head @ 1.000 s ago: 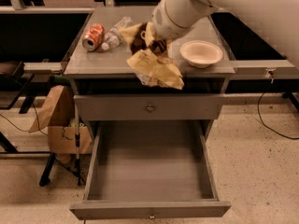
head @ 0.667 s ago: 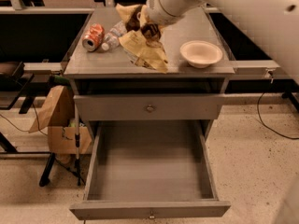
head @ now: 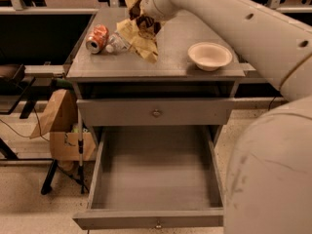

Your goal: Pick brown chip bag from middle drawer and place on counter

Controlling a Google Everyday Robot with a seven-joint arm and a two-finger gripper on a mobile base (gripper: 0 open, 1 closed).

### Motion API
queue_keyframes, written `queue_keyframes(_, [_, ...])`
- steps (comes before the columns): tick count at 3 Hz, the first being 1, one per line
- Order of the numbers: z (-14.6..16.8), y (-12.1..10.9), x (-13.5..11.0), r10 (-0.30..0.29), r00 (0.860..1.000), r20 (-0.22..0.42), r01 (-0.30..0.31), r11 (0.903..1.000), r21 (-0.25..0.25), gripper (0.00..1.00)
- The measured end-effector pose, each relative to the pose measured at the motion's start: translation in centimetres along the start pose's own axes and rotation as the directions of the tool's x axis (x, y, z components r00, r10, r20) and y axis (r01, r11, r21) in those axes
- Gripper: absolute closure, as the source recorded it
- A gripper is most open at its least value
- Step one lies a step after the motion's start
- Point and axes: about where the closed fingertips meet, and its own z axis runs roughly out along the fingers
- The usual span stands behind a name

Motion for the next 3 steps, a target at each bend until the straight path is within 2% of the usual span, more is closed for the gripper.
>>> queue_keyframes(1, [2.3, -0.2, -0.6, 0.035, 0.999, 0.028, -0.035, 0.9994, 0.0, 0.51])
queue_keyframes(2, [3.9, -0.9, -0.3, 0.05, 0.998, 0.035, -0.051, 0.9985, 0.021, 0.28])
queue_keyframes(3, [4.5, -1.2, -0.2, 0.055, 0.998, 0.036, -0.056, 0.998, 0.029, 0.0])
